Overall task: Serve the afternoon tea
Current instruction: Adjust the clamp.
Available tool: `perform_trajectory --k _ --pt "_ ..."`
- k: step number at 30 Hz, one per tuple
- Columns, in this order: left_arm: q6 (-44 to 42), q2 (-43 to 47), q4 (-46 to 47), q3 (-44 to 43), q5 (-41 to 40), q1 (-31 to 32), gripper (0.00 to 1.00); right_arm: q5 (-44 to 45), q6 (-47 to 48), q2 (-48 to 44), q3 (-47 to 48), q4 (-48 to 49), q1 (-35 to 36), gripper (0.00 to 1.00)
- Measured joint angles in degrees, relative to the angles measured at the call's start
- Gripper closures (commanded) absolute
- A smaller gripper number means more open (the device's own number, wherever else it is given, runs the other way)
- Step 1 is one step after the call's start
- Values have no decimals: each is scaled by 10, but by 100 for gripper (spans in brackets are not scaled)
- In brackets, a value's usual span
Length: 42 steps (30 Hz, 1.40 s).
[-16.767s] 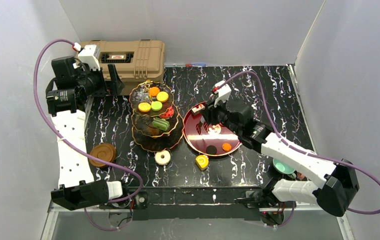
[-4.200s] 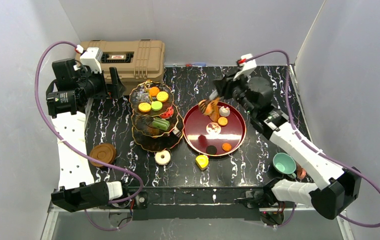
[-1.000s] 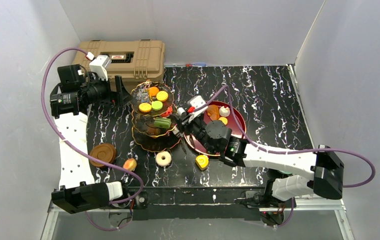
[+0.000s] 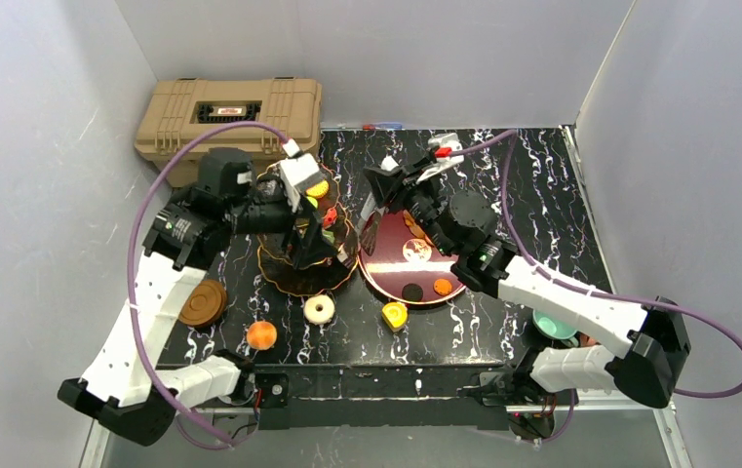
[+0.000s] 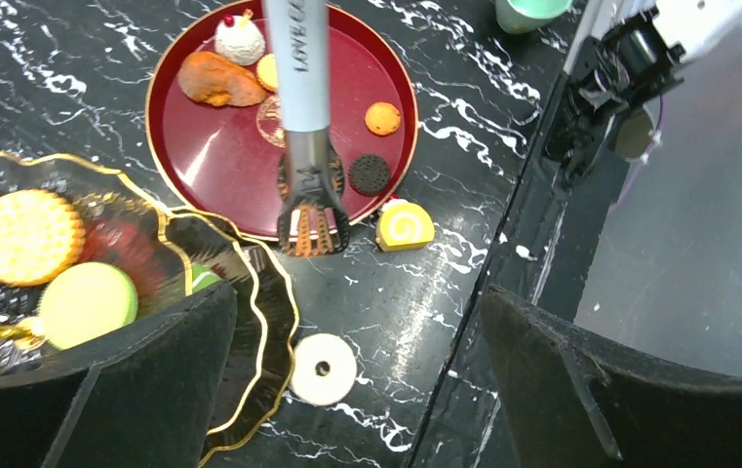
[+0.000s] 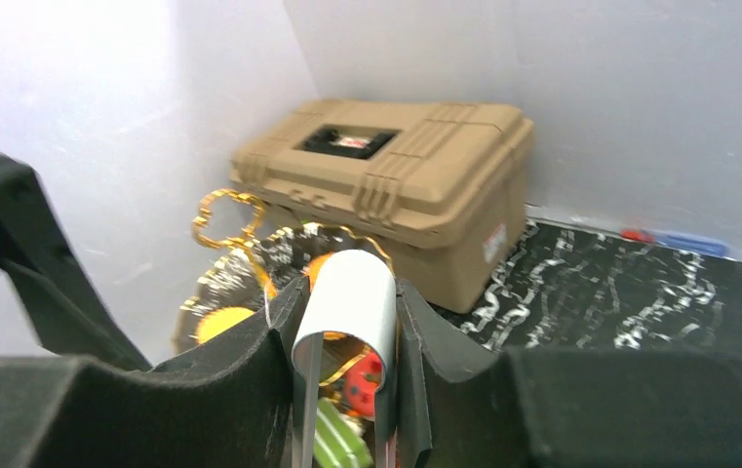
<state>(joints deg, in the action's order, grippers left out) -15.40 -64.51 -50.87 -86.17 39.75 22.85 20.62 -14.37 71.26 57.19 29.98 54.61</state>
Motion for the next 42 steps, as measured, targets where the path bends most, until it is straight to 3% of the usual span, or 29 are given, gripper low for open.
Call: perform_trajectory --k 6,10,17,21,23,32,39,42 --pt "9 19 51 47 -87 127 5 -20 -49 -19 14 6 10 89" --pt "13 7 91 58 -153 178 16 -31 -74 -24 23 5 11 88" --pt "4 -11 177 80 -251 210 61 -31 -108 -43 26 -8 11 82" --pt "-5 -13 206 91 -272 222 90 -26 -121 -56 32 -38 11 57" --pt "-10 -16 218 96 -290 223 99 -23 -125 -61 42 -70 11 43" --pt "-40 -16 255 125 -315 235 100 -28 -161 -95 69 -211 12 3" --pt "-43 -19 271 125 -319 235 100 -60 -172 -97 87 -298 12 2" --pt "-44 -21 273 125 -318 235 100 -66 -170 -96 87 -321 12 8"
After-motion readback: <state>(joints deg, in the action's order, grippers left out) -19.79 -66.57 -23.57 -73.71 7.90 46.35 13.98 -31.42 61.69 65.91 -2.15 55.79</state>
